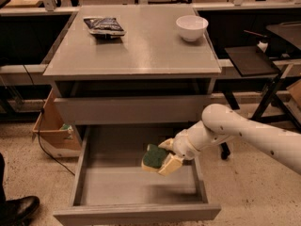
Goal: Place sponge into middle drawer
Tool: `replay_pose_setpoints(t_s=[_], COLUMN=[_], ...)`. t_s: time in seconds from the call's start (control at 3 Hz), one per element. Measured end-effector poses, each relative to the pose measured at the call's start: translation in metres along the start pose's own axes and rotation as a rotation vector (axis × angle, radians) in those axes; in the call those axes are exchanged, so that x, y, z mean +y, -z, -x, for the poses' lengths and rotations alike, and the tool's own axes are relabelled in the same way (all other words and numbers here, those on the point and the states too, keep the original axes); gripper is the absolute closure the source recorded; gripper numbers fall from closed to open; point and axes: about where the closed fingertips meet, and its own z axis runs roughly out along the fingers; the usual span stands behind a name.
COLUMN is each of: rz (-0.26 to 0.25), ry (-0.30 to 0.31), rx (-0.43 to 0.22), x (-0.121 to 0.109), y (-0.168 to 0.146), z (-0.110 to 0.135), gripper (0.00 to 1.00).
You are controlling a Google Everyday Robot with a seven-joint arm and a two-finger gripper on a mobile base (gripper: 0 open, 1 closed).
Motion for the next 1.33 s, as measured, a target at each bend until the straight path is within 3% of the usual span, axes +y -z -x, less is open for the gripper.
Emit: replay_pose_setpoints(t_s=[1.0,1.33], rz=[-0.196,-0.226], ry=[-0.077,-0.117], rx=[0.095,0.134], x=[-0.063,-0.081], y=[-0.059,-0.075], z=[-0.059,-0.085], gripper=[1.0,1.0])
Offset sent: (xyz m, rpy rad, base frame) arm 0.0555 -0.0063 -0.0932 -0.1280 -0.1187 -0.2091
